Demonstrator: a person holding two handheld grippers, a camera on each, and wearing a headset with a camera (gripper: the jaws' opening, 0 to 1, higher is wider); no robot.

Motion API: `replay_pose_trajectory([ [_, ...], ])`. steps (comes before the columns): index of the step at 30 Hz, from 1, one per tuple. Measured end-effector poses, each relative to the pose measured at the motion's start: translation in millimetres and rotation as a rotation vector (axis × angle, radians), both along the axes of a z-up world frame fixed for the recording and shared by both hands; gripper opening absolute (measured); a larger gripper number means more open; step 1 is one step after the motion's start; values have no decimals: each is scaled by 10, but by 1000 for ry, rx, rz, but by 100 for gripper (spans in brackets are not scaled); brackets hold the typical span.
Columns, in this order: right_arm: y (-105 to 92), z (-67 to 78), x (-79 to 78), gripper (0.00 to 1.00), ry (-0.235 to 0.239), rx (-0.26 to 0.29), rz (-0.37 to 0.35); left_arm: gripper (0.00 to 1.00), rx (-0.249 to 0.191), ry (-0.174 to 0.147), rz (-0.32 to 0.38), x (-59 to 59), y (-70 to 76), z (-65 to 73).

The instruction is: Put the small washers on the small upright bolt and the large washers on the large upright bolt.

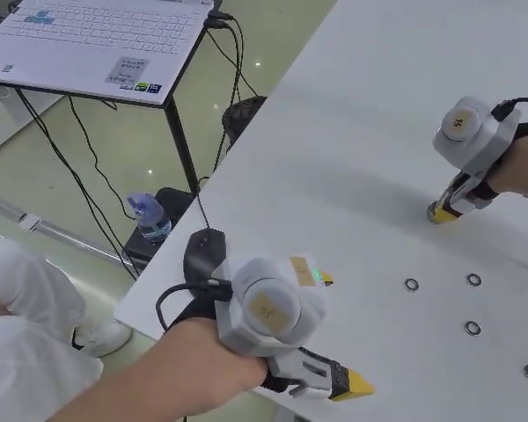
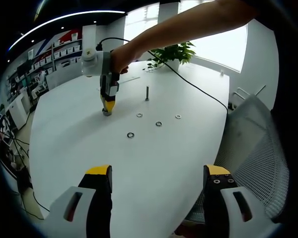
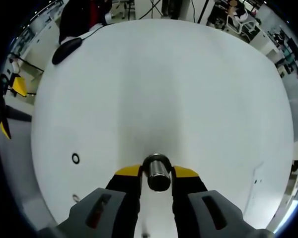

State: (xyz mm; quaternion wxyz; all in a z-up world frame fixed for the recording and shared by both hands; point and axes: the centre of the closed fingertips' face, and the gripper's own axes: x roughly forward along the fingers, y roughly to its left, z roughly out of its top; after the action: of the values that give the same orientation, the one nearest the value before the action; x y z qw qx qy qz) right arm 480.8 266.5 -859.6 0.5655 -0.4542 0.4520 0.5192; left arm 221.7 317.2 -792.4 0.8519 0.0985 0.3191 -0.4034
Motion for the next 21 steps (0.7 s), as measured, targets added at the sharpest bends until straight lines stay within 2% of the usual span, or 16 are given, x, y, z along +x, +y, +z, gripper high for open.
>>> replay_pose_trajectory([
  [6,7,23,-7,25,-7,2,12,74,-1,4,-2,-28,-12,-2],
  [21,11,256,-12,31,-32,47,64,73,-2,-10,-2,-15,-59,68],
])
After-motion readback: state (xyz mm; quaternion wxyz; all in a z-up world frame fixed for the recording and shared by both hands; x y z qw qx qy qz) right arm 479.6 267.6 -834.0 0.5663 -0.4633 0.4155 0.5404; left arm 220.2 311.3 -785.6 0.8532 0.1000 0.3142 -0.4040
